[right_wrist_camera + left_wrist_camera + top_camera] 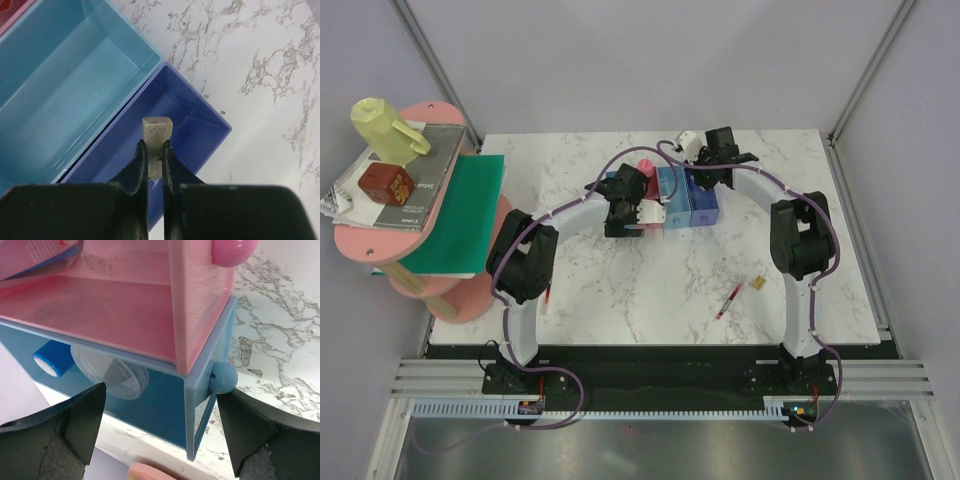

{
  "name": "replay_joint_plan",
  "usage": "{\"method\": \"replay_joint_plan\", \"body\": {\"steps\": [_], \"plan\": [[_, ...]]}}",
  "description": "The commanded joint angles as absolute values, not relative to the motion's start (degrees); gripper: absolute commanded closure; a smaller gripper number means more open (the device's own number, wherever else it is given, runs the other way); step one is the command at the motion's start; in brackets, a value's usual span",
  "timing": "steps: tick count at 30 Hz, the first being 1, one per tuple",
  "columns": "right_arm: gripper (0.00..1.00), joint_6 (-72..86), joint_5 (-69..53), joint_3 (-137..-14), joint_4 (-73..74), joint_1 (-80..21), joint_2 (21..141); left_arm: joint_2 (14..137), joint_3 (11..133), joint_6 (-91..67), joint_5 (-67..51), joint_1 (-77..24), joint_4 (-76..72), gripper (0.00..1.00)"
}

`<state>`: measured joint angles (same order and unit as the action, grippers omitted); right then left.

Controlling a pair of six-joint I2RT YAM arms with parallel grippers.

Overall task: Sort the stationery into containers
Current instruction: Place the stationery in the storage box, then pick up the pen from the center of the board.

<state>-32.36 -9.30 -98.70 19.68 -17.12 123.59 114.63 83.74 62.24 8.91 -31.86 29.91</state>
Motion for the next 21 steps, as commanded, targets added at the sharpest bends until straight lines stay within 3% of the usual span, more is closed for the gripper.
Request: {"method": "replay_joint_plan", "body": {"steps": [1,3,6,7,9,15,21], "plan": [[0.83,-32.43,-8.7,-99.93,17.84,-17.14,124.37,116.1,85.78,63.55,9.49,-31.55,25.4,0.03],[0.77,-32.43,-8.61,-99.76,17.93,-17.14,124.28,116.28,85.87,63.72,9.75,-31.55,24.44,0.03],[0.57,-32.34,-8.26,-99.23,17.84,-17.05,123.58,116.72,86.22,63.9,10.11,-31.55,23.82,0.03],[0.44,-32.26,-8.26,-99.05,17.84,-17.14,122.88,116.81,86.22,63.81,10.11,-31.55,23.64,0.03],[0.3,-32.17,-8.26,-98.0,17.84,-17.05,122.0,116.98,86.31,63.81,10.02,-31.55,23.47,0.03],[0.18,-31.03,-9.23,-93.96,18.28,-15.82,113.23,116.2,85.69,63.55,10.02,-31.55,23.2,0.03],[0.15,-32.34,-9.75,-88.87,24.34,-14.33,102.33,110.75,82.62,63.28,9.23,-31.73,24.17,0.02]]}}
